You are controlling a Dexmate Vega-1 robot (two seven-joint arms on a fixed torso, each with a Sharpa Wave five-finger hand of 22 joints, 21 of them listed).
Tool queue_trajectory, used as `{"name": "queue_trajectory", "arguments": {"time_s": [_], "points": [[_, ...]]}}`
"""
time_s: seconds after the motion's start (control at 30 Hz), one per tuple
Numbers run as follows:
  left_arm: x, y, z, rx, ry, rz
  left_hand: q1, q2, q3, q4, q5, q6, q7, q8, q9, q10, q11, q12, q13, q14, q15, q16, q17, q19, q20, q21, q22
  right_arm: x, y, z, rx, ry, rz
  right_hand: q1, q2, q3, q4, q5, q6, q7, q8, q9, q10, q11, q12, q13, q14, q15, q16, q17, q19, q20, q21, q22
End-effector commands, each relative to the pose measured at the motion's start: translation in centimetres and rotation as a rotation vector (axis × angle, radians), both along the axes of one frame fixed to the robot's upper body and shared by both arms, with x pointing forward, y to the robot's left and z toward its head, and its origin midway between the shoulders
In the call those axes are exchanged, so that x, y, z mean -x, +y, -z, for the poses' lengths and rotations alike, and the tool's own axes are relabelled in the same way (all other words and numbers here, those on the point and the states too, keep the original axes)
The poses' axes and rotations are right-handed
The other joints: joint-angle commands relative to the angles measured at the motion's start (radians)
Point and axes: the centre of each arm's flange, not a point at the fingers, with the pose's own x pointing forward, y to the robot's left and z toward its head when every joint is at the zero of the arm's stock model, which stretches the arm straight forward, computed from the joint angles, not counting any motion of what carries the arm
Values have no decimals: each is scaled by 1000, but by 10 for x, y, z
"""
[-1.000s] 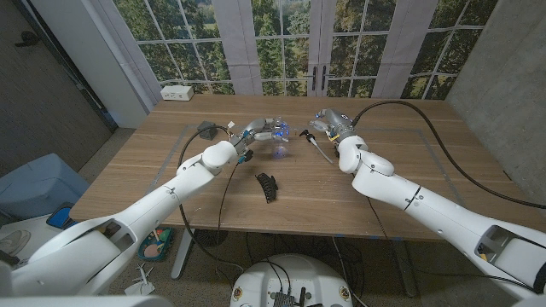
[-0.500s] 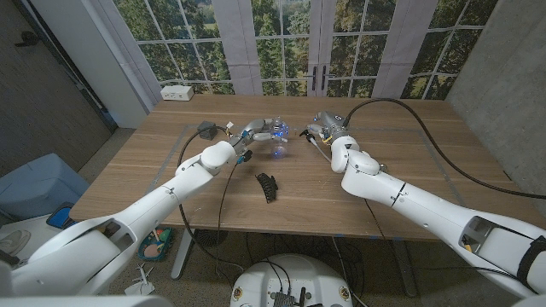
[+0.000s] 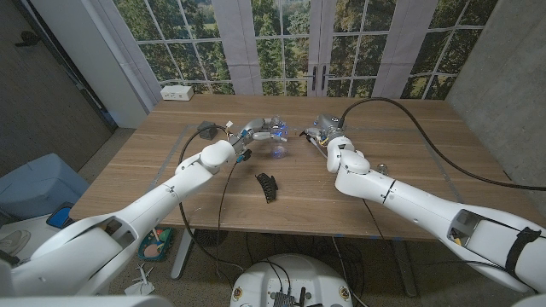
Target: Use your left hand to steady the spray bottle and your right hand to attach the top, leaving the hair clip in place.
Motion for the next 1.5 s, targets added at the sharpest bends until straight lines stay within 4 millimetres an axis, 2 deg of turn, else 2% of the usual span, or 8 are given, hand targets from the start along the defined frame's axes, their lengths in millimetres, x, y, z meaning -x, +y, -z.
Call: {"name": "queue_trajectory", "arguments": {"time_s": [0.03, 0.57, 0.83, 1.03, 1.27, 1.37, 1.5], "points": [[-1, 0, -2, -5, -1, 1, 221, 220, 84, 86, -3, 321, 65, 0, 2, 343, -41, 3, 3, 12, -167, -5, 4, 6, -5, 4, 2, -13, 7, 5, 50, 6, 33, 14, -18, -12, -3, 8, 35, -3, 16, 4, 30, -5, 14, 11, 19, -50, 13, 8, 13, -1, 7, 1], [-1, 2, -3, -6, -1, -7, 225, 221, 81, 87, -3, 325, 64, -1, 2, 347, -43, -1, 3, 13, -166, -7, 4, 6, -8, 7, 2, -27, 14, 13, 97, 21, 91, 44, -18, -13, -10, 13, 51, -13, 23, 4, 43, -10, 19, 21, 25, -58, 20, 15, 18, -6, 9, 1], [0, 3, -3, -3, -3, -7, 227, 220, 79, 87, -3, 326, 65, -2, 3, 349, -44, -3, 3, 12, -167, -8, 4, 6, -9, 8, 2, -33, 14, 13, 92, 46, 120, 66, -16, -21, -7, 12, 97, -15, 43, 5, 85, -13, 36, 34, 52, -66, 39, 25, 30, -8, 14, 1], [1, 4, -3, -3, -3, -6, 228, 220, 78, 88, -3, 328, 65, -2, 3, 349, -43, -4, 4, 13, -167, -8, 4, 7, -11, 9, 2, -36, 14, 14, 105, 56, 148, 67, -19, -29, -3, 11, 113, -11, 49, 5, 96, -14, 41, 40, 73, -69, 51, 31, 34, -3, 15, 1], [1, 5, -4, -1, -4, -5, 230, 220, 76, 88, -3, 328, 67, -4, 3, 348, -39, -6, 5, 13, -167, -9, 3, 6, -12, 10, 2, -39, 14, 16, 115, 70, 164, 70, -23, -44, 2, 10, 154, -14, 66, 5, 141, -19, 60, 53, 89, -78, 64, 42, 35, -4, 16, 2], [1, 6, -4, -1, -4, -5, 231, 220, 76, 88, -3, 329, 67, -4, 4, 350, -41, -6, 5, 13, -166, -10, 3, 5, -23, 10, 2, -40, 14, 17, 117, 66, 158, 79, -23, -52, 2, 11, 207, -24, 89, 7, 171, -30, 74, 64, 103, -89, 75, 50, 41, -10, 18, 2], [1, 7, -3, -3, -1, -8, 231, 222, 76, 89, -2, 327, 68, -6, 4, 350, -42, -8, 6, 12, -165, -11, 3, 3, -26, 10, 2, -42, 16, 19, 124, 37, 132, 121, -12, -53, -7, 13, 271, -39, 119, 9, 227, -51, 103, 83, 136, -120, 98, 66, 57, -30, 25, 2]]}}
